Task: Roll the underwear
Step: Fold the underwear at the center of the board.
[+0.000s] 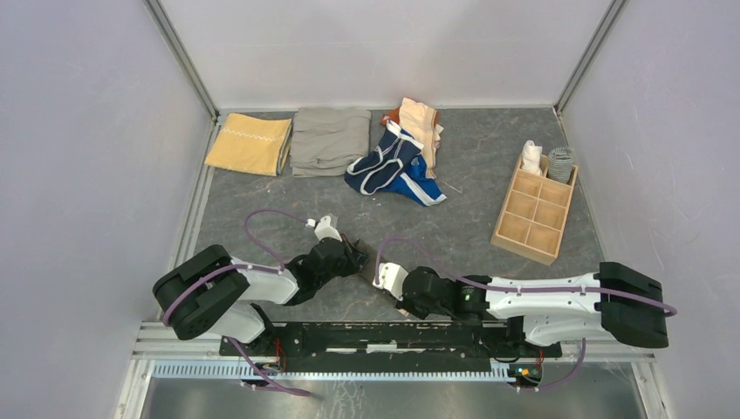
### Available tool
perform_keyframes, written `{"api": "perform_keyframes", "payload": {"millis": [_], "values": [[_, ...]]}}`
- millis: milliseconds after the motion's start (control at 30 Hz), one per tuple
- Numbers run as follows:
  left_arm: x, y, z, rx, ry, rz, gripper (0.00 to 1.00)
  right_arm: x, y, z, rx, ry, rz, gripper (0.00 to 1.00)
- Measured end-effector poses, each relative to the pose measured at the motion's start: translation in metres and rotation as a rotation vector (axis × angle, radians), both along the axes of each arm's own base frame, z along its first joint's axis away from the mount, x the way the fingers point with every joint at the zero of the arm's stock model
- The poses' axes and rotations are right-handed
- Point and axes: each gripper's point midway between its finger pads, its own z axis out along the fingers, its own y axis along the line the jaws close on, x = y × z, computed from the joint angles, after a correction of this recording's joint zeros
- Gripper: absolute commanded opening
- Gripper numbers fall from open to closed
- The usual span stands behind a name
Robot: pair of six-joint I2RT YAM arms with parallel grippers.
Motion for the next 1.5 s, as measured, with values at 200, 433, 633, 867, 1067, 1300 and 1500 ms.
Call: {"api": "perform_keyframes", "payload": {"millis": [200, 433, 633, 867, 1067, 1300, 1500], "values": [[0.000, -0.003, 0.000, -0.002, 0.004, -0.007, 0.02, -0.006, -0.009, -0.024, -0.057, 0.041, -0.009, 0.00], [0.011, -0.019, 0.002, 0.007, 0.006, -0.035, 0.02, -0.009, 0.004, -0.024, -0.003, 0.064, 0.000, 0.02], [0.036, -0.049, 0.003, 0.017, 0.000, -0.103, 0.02, -0.016, 0.020, -0.022, 0.054, 0.101, 0.036, 0.07], [0.073, -0.078, 0.001, 0.020, -0.018, -0.194, 0.02, -0.024, 0.034, -0.016, 0.115, 0.133, 0.086, 0.13], [0.086, -0.090, 0.019, 0.018, -0.061, -0.256, 0.02, -0.011, 0.033, 0.031, 0.271, 0.034, 0.044, 0.31], [0.079, -0.083, 0.100, -0.040, -0.162, -0.260, 0.02, 0.037, 0.004, 0.082, 0.393, -0.124, -0.194, 0.33], [0.056, -0.029, 0.152, -0.051, -0.223, -0.105, 0.02, 0.078, -0.051, 0.043, 0.202, -0.124, -0.450, 0.28]]}}
